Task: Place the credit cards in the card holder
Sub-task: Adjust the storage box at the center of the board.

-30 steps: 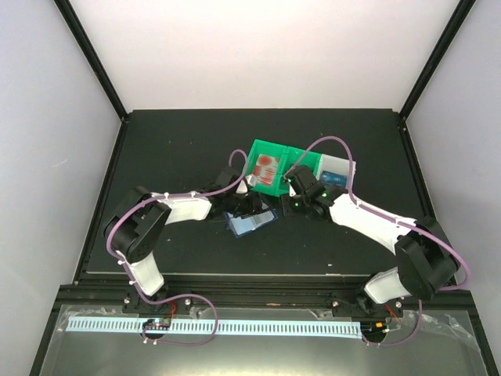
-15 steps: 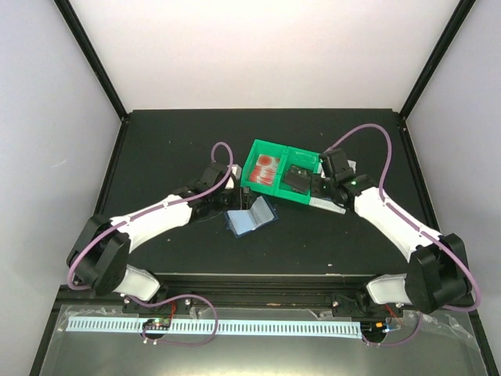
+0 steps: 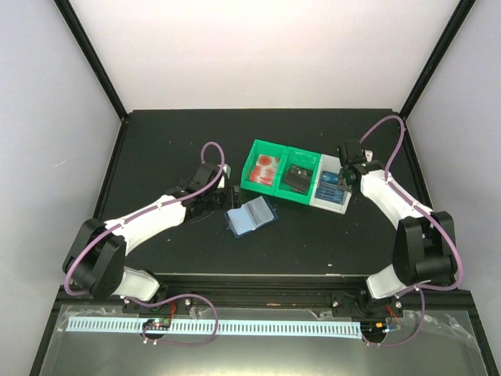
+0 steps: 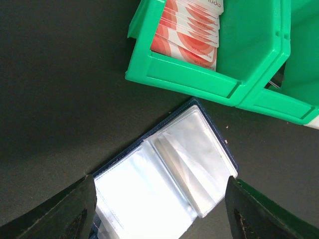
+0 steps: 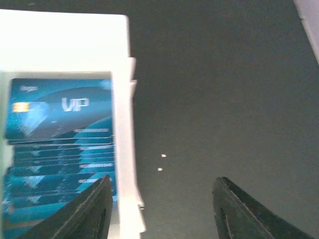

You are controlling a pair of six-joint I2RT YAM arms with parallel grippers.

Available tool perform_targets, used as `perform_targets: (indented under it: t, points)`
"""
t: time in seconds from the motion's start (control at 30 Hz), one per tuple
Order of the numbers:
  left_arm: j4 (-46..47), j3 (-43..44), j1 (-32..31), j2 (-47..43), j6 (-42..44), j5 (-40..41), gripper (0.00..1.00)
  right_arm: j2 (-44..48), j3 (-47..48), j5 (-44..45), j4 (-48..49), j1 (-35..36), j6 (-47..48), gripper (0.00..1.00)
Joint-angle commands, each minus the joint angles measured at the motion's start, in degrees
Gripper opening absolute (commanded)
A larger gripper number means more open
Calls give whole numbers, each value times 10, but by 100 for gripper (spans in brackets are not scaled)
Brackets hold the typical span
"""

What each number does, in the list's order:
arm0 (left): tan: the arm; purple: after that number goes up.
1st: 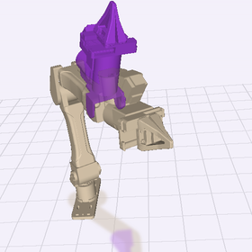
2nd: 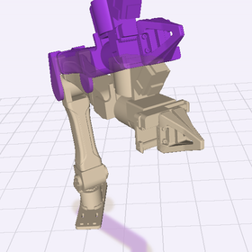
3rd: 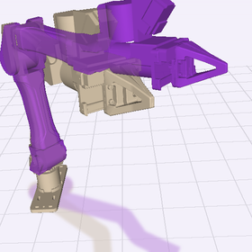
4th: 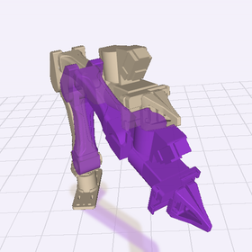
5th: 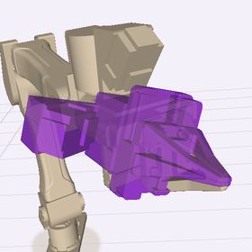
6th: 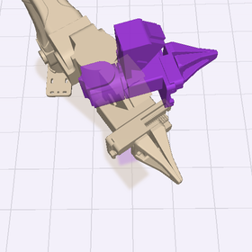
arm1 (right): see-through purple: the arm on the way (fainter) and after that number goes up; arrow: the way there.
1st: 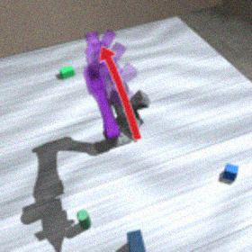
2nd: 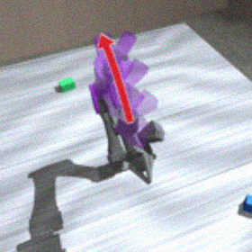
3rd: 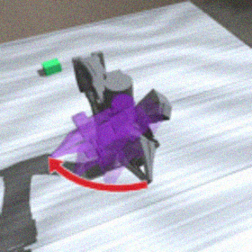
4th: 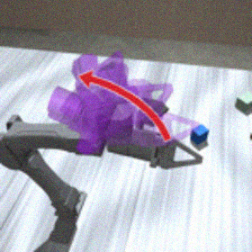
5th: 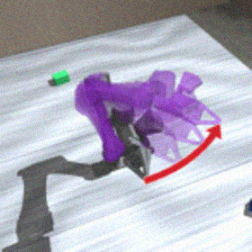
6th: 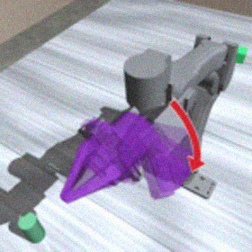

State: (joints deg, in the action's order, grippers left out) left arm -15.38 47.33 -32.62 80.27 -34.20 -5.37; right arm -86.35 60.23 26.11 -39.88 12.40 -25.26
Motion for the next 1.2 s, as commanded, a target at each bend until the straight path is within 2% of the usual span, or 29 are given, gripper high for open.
perform_targets:
  t: [0.0, 0.17, 0.33, 0.47, 0.67, 0.87, 1.07, 1.17]
  points:
    - [2, -4, 9, 0, 15, -21, 72, 6, -9, -101, 62, -7, 0, 59]
    - [7, -17, 15, -10, 17, -28, 72, -32, -7, -106, 66, -27, -19, 59]
    - [7, -27, 17, -17, 16, -31, 72, -59, -20, -126, 80, -32, -24, 46]
    - [7, -34, 19, -22, 14, -34, 72, -62, -23, -146, 80, -32, -18, 28]
    - [6, -37, 19, -22, 9, -36, 72, -37, -53, -191, 82, -31, -52, 16]
    - [23, -19, 18, 9, -2, -56, 73, 27, -121, -236, 110, -14, -143, 15]
    - [64, 39, 19, 86, -29, -97, 73, 67, -157, -280, 129, 33, -195, 16]
    - [93, 71, 18, 131, -59, -124, 73, 70, -161, -321, 147, 47, -204, 22]
